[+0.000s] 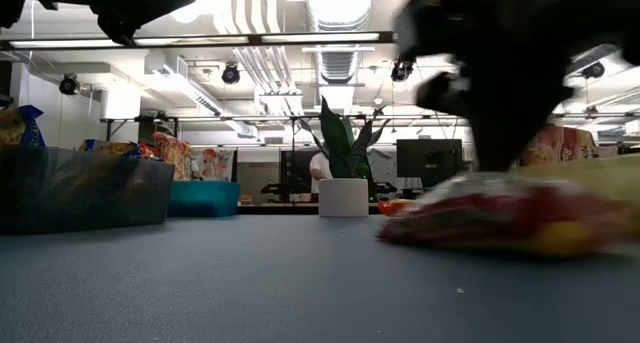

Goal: Sort Maruchan noodles
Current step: Put the red noodle pack into the yellow bin

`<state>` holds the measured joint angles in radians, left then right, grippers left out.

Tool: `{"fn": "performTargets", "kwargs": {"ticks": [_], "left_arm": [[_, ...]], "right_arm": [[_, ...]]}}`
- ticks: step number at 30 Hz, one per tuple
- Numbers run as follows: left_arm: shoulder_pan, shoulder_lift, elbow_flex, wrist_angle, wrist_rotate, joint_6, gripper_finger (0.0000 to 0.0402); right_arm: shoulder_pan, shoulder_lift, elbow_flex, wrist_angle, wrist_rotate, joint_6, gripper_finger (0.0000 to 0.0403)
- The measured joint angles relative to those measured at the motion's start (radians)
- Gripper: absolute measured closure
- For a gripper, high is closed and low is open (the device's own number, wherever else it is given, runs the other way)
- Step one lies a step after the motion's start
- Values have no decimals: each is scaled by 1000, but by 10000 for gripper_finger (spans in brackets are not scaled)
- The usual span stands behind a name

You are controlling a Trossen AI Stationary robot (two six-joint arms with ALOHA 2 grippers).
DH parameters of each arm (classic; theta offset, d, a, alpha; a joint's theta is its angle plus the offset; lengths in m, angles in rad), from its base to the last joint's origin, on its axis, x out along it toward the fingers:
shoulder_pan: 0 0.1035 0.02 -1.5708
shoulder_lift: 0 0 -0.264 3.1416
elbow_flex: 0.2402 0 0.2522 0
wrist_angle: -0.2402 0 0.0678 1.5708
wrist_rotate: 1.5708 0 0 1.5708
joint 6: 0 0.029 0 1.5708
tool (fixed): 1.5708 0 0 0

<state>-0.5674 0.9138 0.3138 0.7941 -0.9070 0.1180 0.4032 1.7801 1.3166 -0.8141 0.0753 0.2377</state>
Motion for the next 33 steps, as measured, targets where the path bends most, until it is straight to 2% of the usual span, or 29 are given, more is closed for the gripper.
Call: {"fn": "performTargets", "kwargs": {"ticks": [5, 8, 10, 16, 21, 25, 28, 33], "left_arm": [[0, 25, 0, 1, 0, -40, 242], [-1, 63, 0, 0, 0, -72, 242], [-1, 98, 0, -1, 17, -116, 242], [-2, 228, 0, 8, 140, -245, 242], [-2, 334, 4, 67, 140, -288, 242], [-2, 407, 77, 56, 140, -262, 242], [-1, 469, 166, -37, 172, -219, 243], [7, 565, 328, -337, 193, -216, 264]], "right_arm": [[-71, -2, 29, 178, 114, -73, 394], [-107, -3, 30, 329, 121, -102, 394], [-117, -5, 30, 360, 124, -128, 394], [-120, -5, 18, 330, 117, -134, 394], [-120, -5, 4, 338, 121, -119, 394], [-118, -18, 3, 297, 135, -99, 394], [-115, -47, 3, 218, 135, -41, 394], [-113, -120, 2, 12, 127, 148, 394]]}}
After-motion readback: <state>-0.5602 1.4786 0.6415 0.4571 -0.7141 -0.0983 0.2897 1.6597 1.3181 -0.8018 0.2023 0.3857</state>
